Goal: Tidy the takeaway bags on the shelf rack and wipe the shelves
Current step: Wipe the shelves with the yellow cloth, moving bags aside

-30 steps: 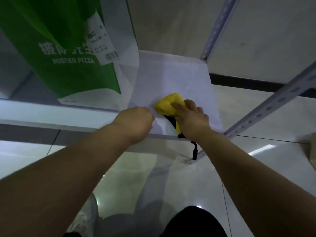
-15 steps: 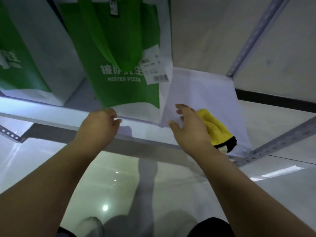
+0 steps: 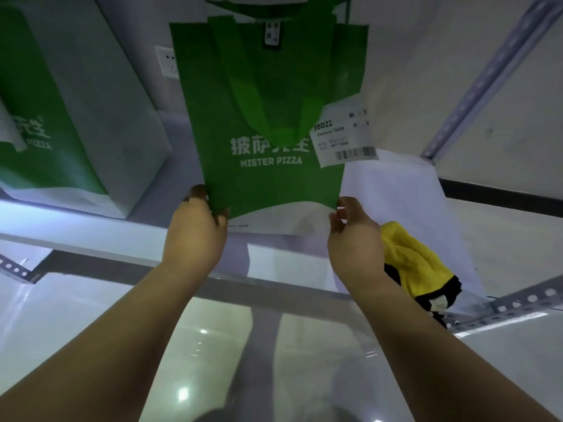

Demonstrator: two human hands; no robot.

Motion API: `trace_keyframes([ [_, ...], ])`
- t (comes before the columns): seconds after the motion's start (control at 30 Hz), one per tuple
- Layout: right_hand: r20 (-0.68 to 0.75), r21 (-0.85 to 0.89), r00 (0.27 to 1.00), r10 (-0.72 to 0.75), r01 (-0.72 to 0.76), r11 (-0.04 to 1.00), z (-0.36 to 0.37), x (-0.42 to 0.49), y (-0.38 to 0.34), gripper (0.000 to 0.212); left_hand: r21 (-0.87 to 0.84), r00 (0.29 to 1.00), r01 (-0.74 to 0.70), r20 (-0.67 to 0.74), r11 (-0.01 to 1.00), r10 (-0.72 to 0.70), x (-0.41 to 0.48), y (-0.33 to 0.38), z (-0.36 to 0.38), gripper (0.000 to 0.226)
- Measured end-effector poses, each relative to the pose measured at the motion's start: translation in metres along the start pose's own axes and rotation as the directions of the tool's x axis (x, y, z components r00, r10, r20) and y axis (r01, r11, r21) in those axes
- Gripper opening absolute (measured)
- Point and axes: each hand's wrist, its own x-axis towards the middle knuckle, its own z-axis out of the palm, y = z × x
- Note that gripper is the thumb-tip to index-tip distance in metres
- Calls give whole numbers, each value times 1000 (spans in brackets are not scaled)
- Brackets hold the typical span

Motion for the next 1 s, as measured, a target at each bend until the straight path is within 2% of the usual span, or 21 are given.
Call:
trace_keyframes([
  [0.07, -12, 1, 999, 47, -47, 999, -3, 8, 6, 28, -23, 999, -46, 6, 999, 46, 2, 6, 7, 26],
  [0.17, 46, -26, 987, 153, -152, 988, -9, 24, 17, 28, -99, 994, -91, 45, 991, 96, 5, 17, 19, 26],
  [0.3, 107, -76, 967, 232, -225, 971, -21, 43, 32, 35, -198, 973, -145, 147, 969, 176, 10, 31, 38, 37],
  [0.4, 134, -63, 956, 260, -254, 965, -29, 52, 42, 42, -243, 948, -148, 241, 959, 207, 10, 40, 50, 46],
  [0.5, 144, -60, 958, 248, -242, 968, -34, 56, 51, 47, -259, 938, -135, 277, 956, 207, 10, 44, 58, 49],
  [0.67, 135, -141, 955, 266, -247, 959, -42, 56, 65, 61, -168, 949, -128, 267, 977, 170, 9, 45, 63, 50],
  [0.8, 105, -271, 956, 275, -239, 932, -54, 39, 80, 57, -29, 957, -174, 230, 984, 176, -2, 44, 57, 61],
  [0.9, 164, -401, 944, 287, -202, 893, -62, 16, 94, 57, 33, 953, -218, 222, 975, 206, -15, 47, 50, 59],
  [1.0, 247, -518, 928, 280, -118, 847, -65, -1, 106, 57, 114, 937, -253, 277, 961, 214, -28, 48, 43, 54],
])
